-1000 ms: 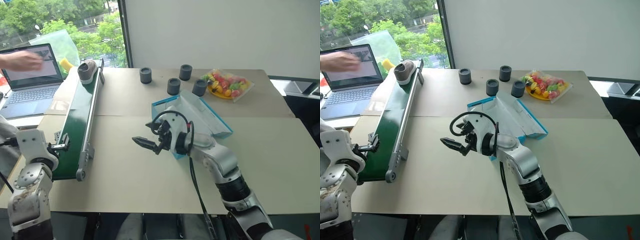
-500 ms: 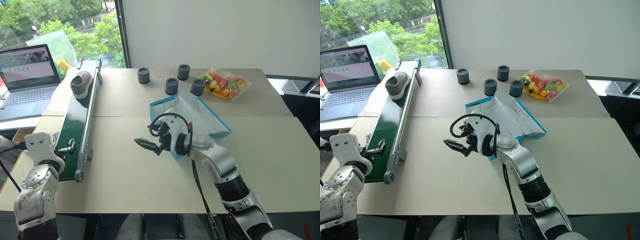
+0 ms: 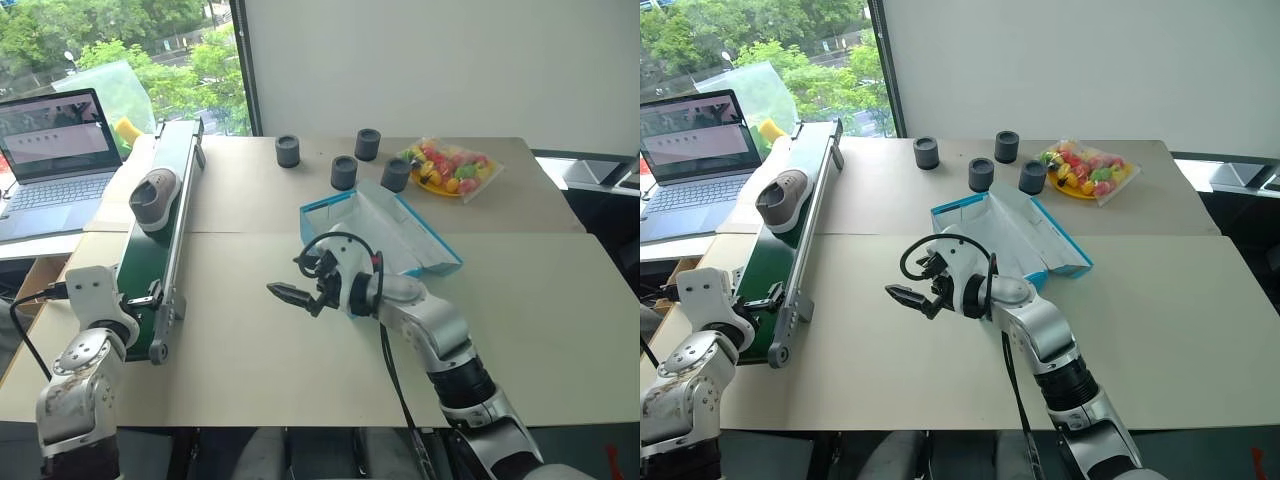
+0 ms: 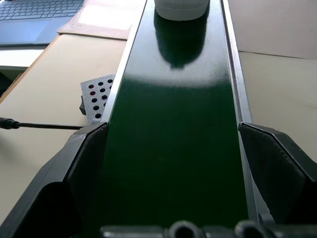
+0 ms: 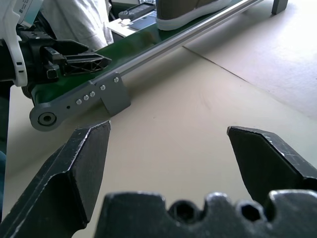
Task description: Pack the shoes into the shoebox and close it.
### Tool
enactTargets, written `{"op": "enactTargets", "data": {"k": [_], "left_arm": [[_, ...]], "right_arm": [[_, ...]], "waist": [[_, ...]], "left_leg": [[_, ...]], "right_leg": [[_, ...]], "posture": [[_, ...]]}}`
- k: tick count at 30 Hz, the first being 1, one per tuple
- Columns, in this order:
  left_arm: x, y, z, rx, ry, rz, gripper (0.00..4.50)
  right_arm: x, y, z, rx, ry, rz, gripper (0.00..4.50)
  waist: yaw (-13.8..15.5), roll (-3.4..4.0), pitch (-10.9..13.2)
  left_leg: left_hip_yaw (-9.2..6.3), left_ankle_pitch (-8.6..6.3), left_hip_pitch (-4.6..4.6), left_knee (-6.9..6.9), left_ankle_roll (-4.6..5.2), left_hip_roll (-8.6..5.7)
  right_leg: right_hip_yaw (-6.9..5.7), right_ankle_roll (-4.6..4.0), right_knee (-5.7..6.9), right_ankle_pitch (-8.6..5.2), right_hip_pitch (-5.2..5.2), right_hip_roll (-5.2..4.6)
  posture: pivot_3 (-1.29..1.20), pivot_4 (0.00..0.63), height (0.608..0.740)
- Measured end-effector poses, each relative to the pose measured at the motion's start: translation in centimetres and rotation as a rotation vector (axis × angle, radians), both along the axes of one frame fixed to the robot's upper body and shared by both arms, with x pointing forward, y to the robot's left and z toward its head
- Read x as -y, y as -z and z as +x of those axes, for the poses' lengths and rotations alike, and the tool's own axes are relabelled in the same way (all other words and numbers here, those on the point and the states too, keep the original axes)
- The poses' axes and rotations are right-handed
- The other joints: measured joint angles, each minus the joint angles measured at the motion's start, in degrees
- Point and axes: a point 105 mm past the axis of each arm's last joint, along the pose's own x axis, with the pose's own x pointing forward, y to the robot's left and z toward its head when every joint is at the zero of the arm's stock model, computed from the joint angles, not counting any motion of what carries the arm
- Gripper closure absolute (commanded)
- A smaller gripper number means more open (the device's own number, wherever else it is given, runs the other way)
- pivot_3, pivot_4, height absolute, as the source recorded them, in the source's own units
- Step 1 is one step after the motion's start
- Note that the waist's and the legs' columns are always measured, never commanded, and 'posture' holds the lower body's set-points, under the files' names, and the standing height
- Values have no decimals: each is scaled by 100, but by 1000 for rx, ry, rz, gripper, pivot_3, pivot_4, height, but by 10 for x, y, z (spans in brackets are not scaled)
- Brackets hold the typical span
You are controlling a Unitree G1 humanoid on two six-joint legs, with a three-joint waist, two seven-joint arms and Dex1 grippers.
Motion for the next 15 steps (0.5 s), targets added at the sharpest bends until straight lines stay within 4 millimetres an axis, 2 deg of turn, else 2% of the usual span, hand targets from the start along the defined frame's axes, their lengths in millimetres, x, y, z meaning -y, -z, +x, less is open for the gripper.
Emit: {"op": "enactTargets", "data": {"k": [15], "left_arm": [[2,6,5,-21,16,-12,0]], "right_arm": [[2,-2,0,16,8,-10,32]], "waist": [[0,0,0]], "left_leg": [[0,0,-1,0,0,0]], "right_leg": [[0,0,-2,0,0,0]], "posture": [[0,150,740]]}}
